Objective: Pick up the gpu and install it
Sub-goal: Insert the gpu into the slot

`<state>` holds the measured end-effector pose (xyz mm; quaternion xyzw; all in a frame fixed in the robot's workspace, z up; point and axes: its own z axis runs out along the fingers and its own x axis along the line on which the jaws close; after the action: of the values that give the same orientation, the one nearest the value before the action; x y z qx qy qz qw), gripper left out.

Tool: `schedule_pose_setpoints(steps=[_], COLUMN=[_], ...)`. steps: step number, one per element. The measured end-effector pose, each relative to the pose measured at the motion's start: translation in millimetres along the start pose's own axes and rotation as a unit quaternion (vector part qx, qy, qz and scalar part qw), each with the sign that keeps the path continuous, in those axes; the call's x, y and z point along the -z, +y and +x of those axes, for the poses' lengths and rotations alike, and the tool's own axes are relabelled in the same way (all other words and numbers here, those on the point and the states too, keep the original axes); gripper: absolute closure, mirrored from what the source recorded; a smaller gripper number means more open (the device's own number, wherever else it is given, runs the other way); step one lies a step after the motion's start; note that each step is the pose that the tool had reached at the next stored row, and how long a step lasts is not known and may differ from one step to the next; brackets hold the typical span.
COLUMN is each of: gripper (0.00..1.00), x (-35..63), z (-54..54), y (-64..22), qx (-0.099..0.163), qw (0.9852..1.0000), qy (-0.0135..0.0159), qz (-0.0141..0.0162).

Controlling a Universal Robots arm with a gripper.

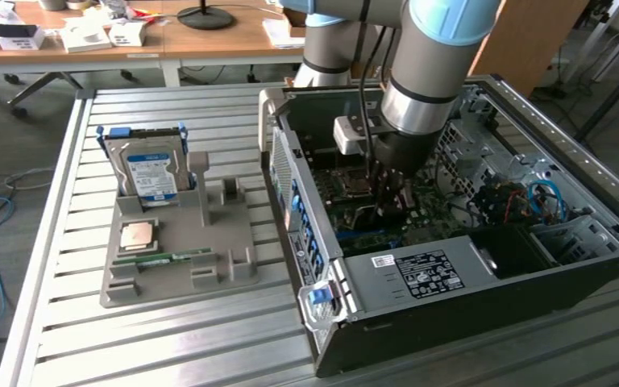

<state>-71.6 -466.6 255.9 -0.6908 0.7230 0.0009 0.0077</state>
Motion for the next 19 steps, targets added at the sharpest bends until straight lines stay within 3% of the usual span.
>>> schedule_pose_setpoints(steps=[4,19], gripper=[0.74,0.74], x=[0.1,2.6], z=[-0.2,-1.0], y=[0.0,0.0], qx=[-0.002,-0.002], qw=[1.0,1.0], qy=[0.0026,0.0027], qz=[0.0001,0.0001])
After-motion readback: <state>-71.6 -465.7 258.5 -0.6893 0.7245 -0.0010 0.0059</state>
